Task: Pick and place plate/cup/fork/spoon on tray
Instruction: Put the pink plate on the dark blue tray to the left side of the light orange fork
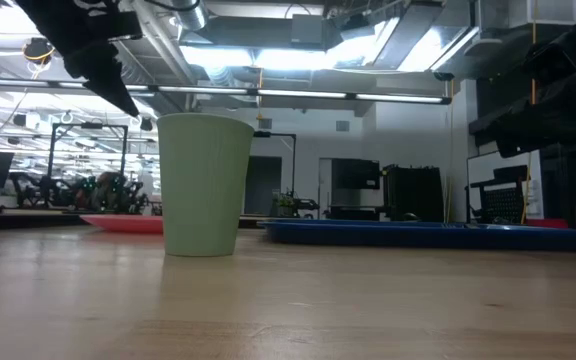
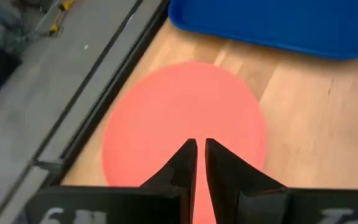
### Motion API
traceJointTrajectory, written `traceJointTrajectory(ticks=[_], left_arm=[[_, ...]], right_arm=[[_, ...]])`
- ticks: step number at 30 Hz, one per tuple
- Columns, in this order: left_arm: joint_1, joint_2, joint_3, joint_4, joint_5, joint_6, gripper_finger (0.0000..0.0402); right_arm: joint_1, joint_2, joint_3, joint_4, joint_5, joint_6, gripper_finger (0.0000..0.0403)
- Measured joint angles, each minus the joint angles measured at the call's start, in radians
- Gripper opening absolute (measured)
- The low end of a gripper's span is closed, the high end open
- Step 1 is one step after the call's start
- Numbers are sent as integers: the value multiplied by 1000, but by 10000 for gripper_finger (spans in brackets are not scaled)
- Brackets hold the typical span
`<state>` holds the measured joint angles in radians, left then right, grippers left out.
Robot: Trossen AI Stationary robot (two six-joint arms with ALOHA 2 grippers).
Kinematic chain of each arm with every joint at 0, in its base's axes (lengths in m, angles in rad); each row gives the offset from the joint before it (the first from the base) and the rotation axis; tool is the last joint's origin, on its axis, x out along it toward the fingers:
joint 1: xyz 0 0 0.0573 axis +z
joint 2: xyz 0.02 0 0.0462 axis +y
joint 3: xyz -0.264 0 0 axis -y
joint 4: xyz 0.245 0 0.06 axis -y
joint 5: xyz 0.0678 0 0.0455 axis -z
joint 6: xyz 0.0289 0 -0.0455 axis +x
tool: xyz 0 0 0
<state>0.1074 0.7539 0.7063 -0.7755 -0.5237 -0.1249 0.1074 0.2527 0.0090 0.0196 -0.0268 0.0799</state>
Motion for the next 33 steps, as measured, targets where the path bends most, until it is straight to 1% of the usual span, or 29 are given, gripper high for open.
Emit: traceJointTrajectory(ticks=[6,8,9,11,13,16,20,26,33], left_arm=[[0,7,0,3,2,-62,27],[0,8,0,1,4,-114,27],[0,8,-2,1,12,-136,27],[0,26,-23,2,67,-133,27],[-1,64,-55,3,112,-97,27],[-11,139,-87,86,145,-39,27],[-23,241,-103,103,142,-25,27],[-23,381,-103,147,139,-71,27],[-23,512,-103,229,134,-33,27]], right_arm=[[0,0,0,0,0,70,95],[0,0,0,0,0,72,95],[0,0,0,0,0,72,95],[0,0,0,0,0,73,95],[0,0,0,0,0,74,95],[0,0,0,1,0,76,95],[0,0,0,8,-1,89,95],[0,0,0,7,-2,128,95],[0,0,0,6,-2,129,95]])
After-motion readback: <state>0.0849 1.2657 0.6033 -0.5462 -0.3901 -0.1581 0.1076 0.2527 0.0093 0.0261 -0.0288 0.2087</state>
